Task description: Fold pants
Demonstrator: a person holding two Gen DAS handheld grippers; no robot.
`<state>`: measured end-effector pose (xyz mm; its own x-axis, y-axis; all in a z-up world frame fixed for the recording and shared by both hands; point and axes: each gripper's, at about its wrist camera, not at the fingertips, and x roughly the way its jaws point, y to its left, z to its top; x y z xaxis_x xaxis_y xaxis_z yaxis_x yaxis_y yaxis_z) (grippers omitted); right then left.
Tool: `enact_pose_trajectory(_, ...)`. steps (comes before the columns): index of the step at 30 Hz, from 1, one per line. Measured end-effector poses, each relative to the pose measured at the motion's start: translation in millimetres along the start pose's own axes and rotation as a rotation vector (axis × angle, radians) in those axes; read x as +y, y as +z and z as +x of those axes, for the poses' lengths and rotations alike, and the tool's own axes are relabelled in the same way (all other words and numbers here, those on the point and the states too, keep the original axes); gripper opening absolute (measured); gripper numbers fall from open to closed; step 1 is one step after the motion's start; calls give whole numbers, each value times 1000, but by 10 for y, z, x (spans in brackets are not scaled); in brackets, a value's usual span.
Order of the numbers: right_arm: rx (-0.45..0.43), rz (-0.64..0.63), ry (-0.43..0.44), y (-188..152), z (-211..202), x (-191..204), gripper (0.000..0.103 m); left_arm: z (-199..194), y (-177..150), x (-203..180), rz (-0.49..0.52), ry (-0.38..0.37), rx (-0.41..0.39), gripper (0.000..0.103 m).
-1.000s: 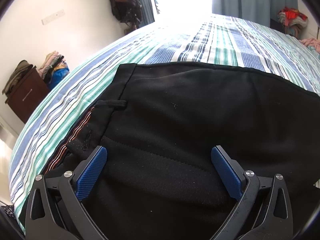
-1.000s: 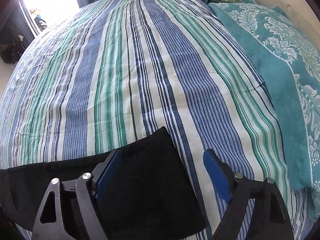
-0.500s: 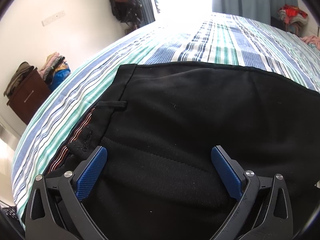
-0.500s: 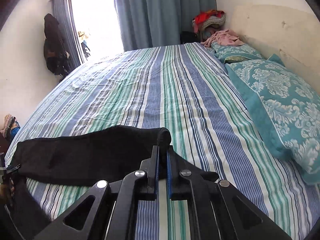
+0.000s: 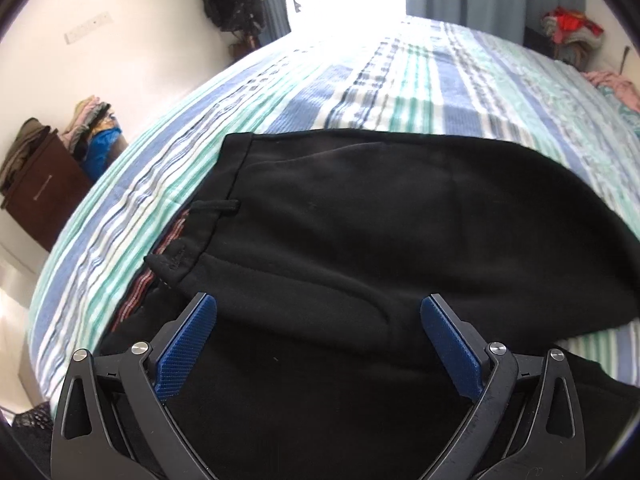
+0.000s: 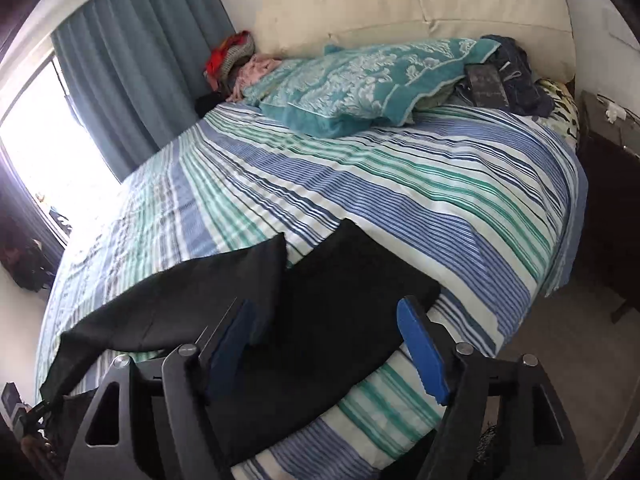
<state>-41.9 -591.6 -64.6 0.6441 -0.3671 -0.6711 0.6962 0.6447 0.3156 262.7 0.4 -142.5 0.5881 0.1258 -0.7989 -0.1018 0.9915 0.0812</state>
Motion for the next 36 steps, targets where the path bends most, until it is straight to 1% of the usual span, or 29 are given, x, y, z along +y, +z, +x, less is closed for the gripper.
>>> enact_pose_trajectory(2, 4, -51, 106, -91, -28, 257, 75, -177, -103, -135, 55, -54, -25, 102)
enact_pose_trajectory(4, 26, -130, 183, -211, 17, 561, 78, -255, -199, -270, 111, -120, -17, 102)
enact_pose_trajectory(6, 41, -220, 226, -340, 92, 862, 79, -228, -292, -338, 127, -228, 22, 102)
enact_pose_trajectory(8, 49, -322, 239, -478, 140, 1121, 79, -85, -399, -354, 106, -303, 98, 102)
enact_pose_trajectory(9, 59, -369, 238, -525, 172, 1240, 79, -4, -473, -349, 96, -309, 124, 102)
enact_pose_trajectory(11, 84, -438, 238, -639, 236, 1395, 79, -48, -601, -350, 110, -302, 35, 103)
enact_pose_trajectory(12, 97, -457, 241, -683, 274, 1439, 79, -68, -629, -374, 117, -286, 22, 103)
enact_pose_trajectory(14, 125, -480, 244, -763, 337, 1461, 80, -65, -627, -426, 141, -254, 24, 103)
enact_pose_trajectory(17, 162, -473, 254, -805, 430, 1428, 80, -63, -632, -438, 144, -250, 18, 103)
enact_pose_trajectory(21, 204, -434, 277, -809, 513, 1384, 80, -74, -650, -446, 146, -247, 10, 103)
enact_pose_trajectory(24, 197, -356, 321, -741, 499, 1273, 80, -60, -638, -446, 149, -241, 6, 103)
enact_pose_trajectory(27, 212, -223, 364, -666, 554, 1078, 80, -66, -648, -450, 150, -237, -1, 103)
enact_pose_trajectory(31, 241, -28, 375, -563, 721, 819, 80, -77, -666, -451, 149, -237, -6, 103)
enact_pose_trajectory(34, 268, 147, 362, -514, 928, 600, 80, -80, -668, -448, 149, -237, -6, 103)
enact_pose_trajectory(36, 243, 244, 353, -482, 1012, 494, 80, -79, -667, -448, 149, -237, -6, 103)
